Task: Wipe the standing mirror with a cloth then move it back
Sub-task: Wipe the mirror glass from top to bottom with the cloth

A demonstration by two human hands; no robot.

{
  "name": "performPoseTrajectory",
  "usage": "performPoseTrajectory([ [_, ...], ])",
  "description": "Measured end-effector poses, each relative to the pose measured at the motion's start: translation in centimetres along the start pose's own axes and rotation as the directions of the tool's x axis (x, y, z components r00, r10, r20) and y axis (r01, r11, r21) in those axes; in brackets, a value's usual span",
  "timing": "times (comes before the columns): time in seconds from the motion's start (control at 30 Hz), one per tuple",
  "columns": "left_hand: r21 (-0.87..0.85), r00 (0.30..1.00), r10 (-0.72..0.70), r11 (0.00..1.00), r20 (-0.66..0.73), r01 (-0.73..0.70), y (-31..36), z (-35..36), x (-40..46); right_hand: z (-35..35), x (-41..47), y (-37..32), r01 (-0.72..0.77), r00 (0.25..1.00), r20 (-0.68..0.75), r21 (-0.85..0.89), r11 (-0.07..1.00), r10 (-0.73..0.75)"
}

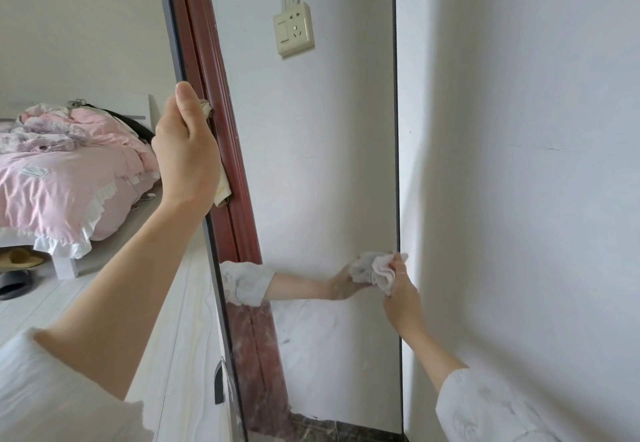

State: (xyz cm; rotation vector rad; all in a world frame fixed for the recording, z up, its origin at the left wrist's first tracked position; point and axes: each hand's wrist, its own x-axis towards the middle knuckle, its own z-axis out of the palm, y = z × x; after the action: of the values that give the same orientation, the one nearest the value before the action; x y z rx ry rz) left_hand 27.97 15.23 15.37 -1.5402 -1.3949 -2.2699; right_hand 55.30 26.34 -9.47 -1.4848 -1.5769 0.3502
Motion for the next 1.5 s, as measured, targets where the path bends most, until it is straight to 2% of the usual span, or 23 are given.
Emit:
performPoseTrajectory([
  [0.07,0.001,1.000,-0.003,1.000,0.001,0.003,0.0,0.0,0.0,-0.1,-1.1,1.1,0.038,0.998,0.047,-0.083,0.996,-0.034],
  [0.17,0.007,1.000,-0.004,1.000,0.005,0.004,0.3,0.1,-0.1,-1.4,-0.5,0.5,0.099,0.995,0.032,-0.204,0.974,-0.094],
  [0.23,0.005,1.000,0.001,1.000,0.004,-0.001,0.4,0.1,-0.2,-2.6,0.7,-1.6,0.124,0.989,-0.054,-0.187,0.974,-0.136],
  [0.27,0.002,1.000,0.005,1.000,0.002,-0.005,0.4,0.1,-0.3,-3.3,1.5,-3.2,0.185,0.970,-0.124,-0.176,0.967,-0.208],
  [0.37,-0.005,1.000,0.013,1.000,0.001,-0.013,0.4,0.2,-0.4,-4.7,4.0,-8.7,0.376,0.862,-0.284,-0.196,0.905,-0.420],
  [0.47,0.003,1.000,0.006,1.000,0.006,-0.006,0.5,0.1,-0.3,-4.9,4.4,-11.2,0.389,0.832,-0.339,-0.207,0.898,-0.439],
  [0.5,0.005,1.000,0.000,1.000,0.007,0.000,0.4,0.1,-0.3,-4.5,4.0,-10.8,0.406,0.816,-0.327,-0.263,0.875,-0.477],
  [0.6,0.007,1.000,-0.012,1.000,-0.001,0.012,0.3,-0.1,-0.2,-2.7,1.6,-5.6,0.485,0.814,-0.143,-0.366,0.794,-0.563],
  [0.67,0.006,1.000,-0.012,1.000,0.002,0.012,0.4,-0.1,-0.2,-1.7,-1.4,-1.8,0.429,0.875,-0.051,-0.378,0.820,-0.481],
  [0.73,-0.002,1.000,-0.014,1.000,0.008,0.014,0.5,-0.1,-0.2,-0.9,-3.5,1.0,0.444,0.891,0.097,-0.395,0.804,-0.444],
  [0.8,-0.004,1.000,-0.018,1.000,0.011,0.018,0.5,-0.1,-0.3,-0.8,-4.5,1.7,0.420,0.908,0.178,-0.360,0.833,-0.380],
  [0.9,-0.001,1.000,-0.020,1.000,0.020,0.020,0.7,0.1,-0.4,-2.1,-2.7,-0.9,0.421,0.907,0.125,-0.321,0.848,-0.403],
  [0.97,0.003,0.999,-0.026,1.000,0.022,0.026,0.8,0.1,-0.4,-3.5,-0.9,-4.5,0.415,0.902,0.005,-0.282,0.865,-0.431],
  [1.03,0.001,0.999,-0.026,1.000,0.022,0.026,0.8,0.1,-0.3,-4.7,1.1,-8.2,0.441,0.868,-0.130,-0.238,0.865,-0.478],
  [1.1,-0.001,1.000,-0.025,1.000,0.018,0.025,0.7,0.1,-0.3,-5.0,2.1,-11.0,0.493,0.833,-0.169,-0.204,0.846,-0.526],
  [1.17,-0.006,0.999,-0.029,1.000,0.015,0.029,0.6,0.1,-0.2,-4.0,1.8,-11.8,0.525,0.814,-0.152,-0.219,0.822,-0.561],
  [1.3,-0.004,1.000,-0.018,1.000,0.007,0.018,0.4,0.0,-0.2,-1.4,-2.4,-8.2,0.422,0.894,-0.037,-0.260,0.869,-0.446],
  [1.4,-0.015,1.000,0.002,1.000,0.025,-0.002,0.2,-0.1,-0.5,-0.8,-6.0,-4.8,0.539,0.840,0.128,-0.294,0.789,-0.527],
  [1.47,-0.013,0.999,0.004,1.000,0.043,-0.003,0.1,-0.2,-0.8,-1.2,-6.8,-3.5,0.567,0.822,0.270,-0.312,0.762,-0.501],
  [1.5,-0.011,0.999,-0.001,1.000,0.049,0.001,0.2,-0.2,-0.8,-1.5,-6.5,-3.1,0.557,0.828,0.296,-0.327,0.763,-0.477],
])
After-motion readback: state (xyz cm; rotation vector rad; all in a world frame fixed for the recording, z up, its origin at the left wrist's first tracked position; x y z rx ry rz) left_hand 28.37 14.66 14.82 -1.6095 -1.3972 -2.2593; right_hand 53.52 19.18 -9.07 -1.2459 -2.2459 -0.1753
